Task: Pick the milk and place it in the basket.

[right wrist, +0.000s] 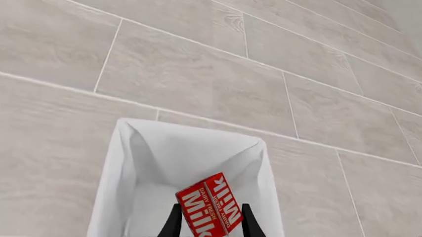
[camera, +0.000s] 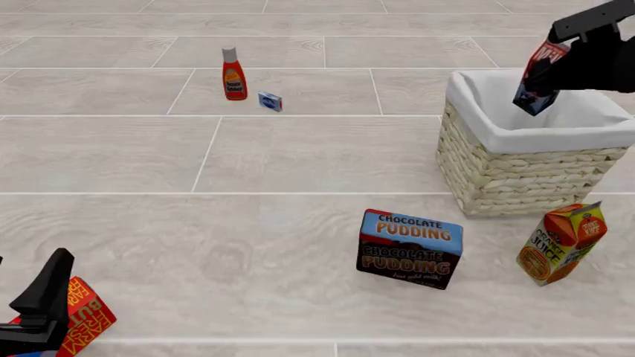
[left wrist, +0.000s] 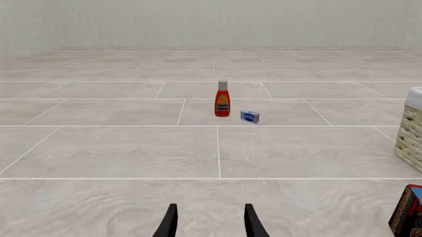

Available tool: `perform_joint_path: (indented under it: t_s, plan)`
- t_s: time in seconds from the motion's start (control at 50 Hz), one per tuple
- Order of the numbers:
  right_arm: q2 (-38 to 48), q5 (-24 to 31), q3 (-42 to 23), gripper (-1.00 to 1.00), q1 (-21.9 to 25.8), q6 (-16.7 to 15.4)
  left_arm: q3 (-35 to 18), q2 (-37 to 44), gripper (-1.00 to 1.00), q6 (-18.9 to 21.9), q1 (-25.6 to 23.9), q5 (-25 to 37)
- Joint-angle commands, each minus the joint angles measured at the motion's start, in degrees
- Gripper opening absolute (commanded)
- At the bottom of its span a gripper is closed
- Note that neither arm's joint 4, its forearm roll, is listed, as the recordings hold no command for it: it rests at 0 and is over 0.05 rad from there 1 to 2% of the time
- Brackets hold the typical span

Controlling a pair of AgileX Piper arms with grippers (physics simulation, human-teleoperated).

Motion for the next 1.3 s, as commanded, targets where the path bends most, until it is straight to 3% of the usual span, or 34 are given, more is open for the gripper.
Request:
perform_joint_path:
  t_s: [0.02,0.92,0.94,1.3]
  plan:
    - [0.86,-2.11,0.62,-1.00,0.08,1.66,0.00,-0.01,1.00,0.01,0.00,0.00]
    - [4.66,-2.00,-0.02,-1.00,-0.29,3.54,0.00,0.00,1.00,-0.01,0.00,0.00]
    - [4.60,-2.02,0.05,1.00,-0.25,3.55,0.00,-0.01,1.00,0.00,0.01,0.00]
    - [5.03,-1.53,-0.27,1.00,0.24,4.14,0.00,0.00,1.00,0.00,0.00,0.00]
